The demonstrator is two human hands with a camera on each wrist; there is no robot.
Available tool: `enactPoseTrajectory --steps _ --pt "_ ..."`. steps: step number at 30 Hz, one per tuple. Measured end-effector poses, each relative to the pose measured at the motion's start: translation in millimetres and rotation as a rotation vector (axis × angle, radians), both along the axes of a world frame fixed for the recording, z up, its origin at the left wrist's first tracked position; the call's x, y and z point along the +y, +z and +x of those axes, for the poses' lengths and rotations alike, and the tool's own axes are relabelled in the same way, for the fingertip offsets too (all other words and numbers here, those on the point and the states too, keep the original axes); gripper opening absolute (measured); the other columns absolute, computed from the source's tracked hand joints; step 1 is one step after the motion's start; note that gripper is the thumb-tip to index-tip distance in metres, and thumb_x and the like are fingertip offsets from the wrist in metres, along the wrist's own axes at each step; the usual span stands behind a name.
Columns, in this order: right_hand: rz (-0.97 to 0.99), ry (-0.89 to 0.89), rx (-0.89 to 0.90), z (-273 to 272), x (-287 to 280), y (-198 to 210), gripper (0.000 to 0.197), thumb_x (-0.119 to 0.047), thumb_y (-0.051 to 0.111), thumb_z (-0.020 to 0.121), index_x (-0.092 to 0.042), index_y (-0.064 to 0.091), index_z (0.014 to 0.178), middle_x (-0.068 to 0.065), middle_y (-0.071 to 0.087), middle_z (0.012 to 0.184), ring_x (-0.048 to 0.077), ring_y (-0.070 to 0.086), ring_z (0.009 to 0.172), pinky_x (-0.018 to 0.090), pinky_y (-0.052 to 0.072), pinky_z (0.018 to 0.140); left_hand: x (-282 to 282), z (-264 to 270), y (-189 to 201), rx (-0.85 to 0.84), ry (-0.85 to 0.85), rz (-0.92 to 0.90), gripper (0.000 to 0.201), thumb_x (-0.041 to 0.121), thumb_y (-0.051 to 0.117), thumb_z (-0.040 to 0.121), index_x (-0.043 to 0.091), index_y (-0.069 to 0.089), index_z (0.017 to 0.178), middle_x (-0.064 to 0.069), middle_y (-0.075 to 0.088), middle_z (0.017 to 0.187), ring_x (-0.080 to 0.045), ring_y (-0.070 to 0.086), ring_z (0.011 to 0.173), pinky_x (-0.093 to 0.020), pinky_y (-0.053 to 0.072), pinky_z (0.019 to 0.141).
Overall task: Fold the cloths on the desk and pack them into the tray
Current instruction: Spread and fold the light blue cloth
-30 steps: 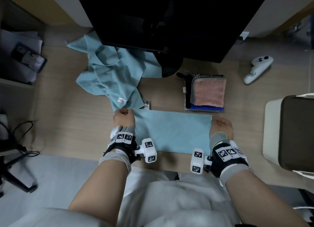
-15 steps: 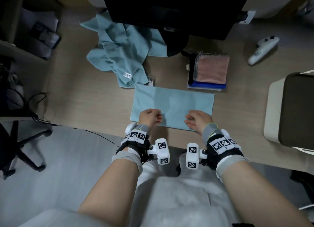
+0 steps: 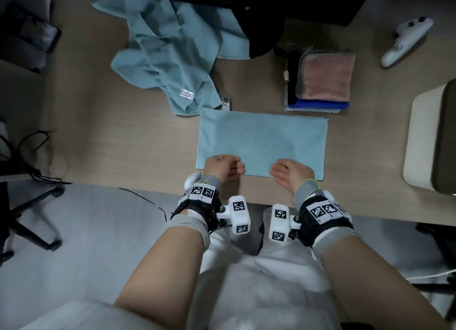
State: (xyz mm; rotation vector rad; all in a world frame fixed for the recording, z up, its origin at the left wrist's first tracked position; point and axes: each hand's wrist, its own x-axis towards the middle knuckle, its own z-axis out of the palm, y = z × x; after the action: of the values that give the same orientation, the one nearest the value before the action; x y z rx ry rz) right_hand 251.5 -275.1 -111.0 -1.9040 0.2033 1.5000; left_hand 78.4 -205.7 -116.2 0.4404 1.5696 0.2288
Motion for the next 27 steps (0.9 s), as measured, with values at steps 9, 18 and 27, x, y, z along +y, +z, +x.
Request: enactPoseTrajectory --steps 9,18,27 --pt "-0.202 0.017 -0.301 49 -19 -23 0.022 -0.021 0.048 0.076 -0.012 0.054 0.057 0.009 0.056 0.065 0.024 0.051 0.052 0.027 0.041 0.054 12 -50 -3 0.345 0.249 0.11 0.023 0.011 0.047 0.086 0.006 0.06 0.068 -0.003 0.062 0.043 -0.021 0.06 0.04 -0.023 0.047 0.044" --pt "-0.361 0.222 -0.558 63 2 4 0.066 -0.039 0.064 0.065 -0.015 0.055 0.126 0.009 0.061 0.125 0.033 0.059 0.112 0.037 0.048 0.09 24 -5 20 0.128 0.076 0.193 0.006 0.011 0.056 0.091 0.009 0.061 0.086 -0.008 0.063 0.068 -0.017 0.055 0.05 -0.017 0.044 0.044" --pt "-0.339 0.367 -0.391 71 -9 -4 0.073 -0.044 0.075 0.07 -0.009 0.056 0.13 0.008 0.063 0.127 0.033 0.061 0.11 0.039 0.047 0.096 2 3 2 0.147 -0.022 0.135 0.011 0.015 0.052 0.095 0.019 0.057 0.086 -0.007 0.066 0.075 -0.021 0.059 0.064 -0.023 0.042 0.056"
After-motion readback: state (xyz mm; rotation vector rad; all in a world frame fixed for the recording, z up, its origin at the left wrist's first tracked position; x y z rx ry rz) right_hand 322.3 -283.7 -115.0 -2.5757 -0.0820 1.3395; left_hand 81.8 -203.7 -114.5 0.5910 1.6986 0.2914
